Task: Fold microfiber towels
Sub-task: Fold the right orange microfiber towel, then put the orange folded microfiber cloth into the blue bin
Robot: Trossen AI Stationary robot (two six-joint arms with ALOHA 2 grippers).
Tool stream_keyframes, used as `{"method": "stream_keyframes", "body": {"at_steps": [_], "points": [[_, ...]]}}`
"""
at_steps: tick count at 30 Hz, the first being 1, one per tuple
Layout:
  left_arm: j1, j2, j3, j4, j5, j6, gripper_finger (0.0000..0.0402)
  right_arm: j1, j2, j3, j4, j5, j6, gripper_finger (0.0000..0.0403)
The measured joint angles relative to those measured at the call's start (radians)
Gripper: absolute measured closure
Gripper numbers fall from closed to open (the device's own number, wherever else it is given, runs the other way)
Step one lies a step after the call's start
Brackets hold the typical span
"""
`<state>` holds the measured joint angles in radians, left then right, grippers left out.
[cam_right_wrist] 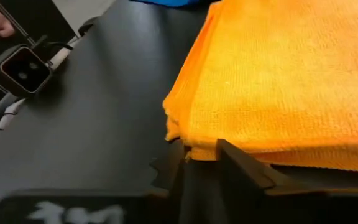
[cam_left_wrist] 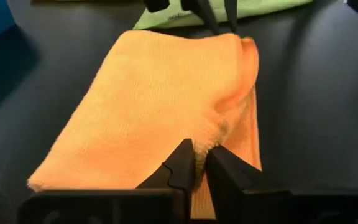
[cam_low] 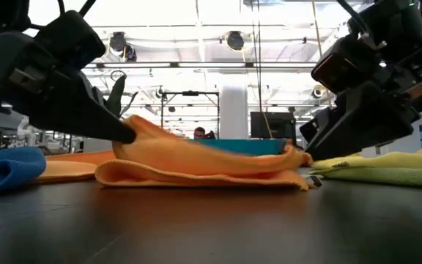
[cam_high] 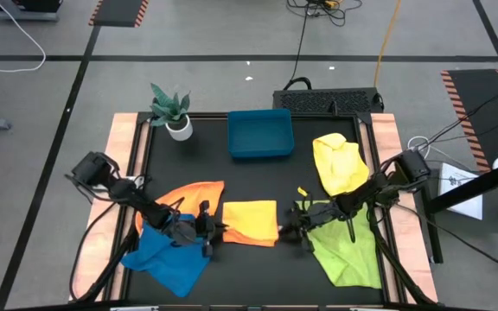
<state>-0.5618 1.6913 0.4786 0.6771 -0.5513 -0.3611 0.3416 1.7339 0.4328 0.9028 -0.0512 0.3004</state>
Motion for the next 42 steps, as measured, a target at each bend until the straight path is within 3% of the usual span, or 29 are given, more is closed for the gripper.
{"method": "stream_keyframes", "body": {"at_steps": [8, 15, 21, 30, 42], "points": [[-0.027, -0.03, 0.0, 0.009, 0.01, 0.001, 0.029, -0.012, -0.082, 0.0, -0.018, -0.004, -0.015, 0.0248], [-0.043, -0.171, 0.001, 0.007, -0.014, 0.032, 0.0253, -0.029, -0.221, 0.0, -0.048, 0.002, -0.074, 0.0241], [0.002, -0.245, 0.001, -0.009, -0.127, 0.047, 0.0247, -0.118, -0.272, 0.0, -0.177, -0.024, -0.022, 0.0241], [0.264, -0.217, 0.001, -0.206, 0.113, -0.139, 0.0239, -0.256, -0.268, 0.0, -0.258, -0.051, -0.021, 0.0226], [0.426, -0.157, 0.002, -0.232, 0.272, -0.186, 0.0135, -0.324, -0.166, 0.002, -0.207, -0.05, -0.021, 0.0163]]}}
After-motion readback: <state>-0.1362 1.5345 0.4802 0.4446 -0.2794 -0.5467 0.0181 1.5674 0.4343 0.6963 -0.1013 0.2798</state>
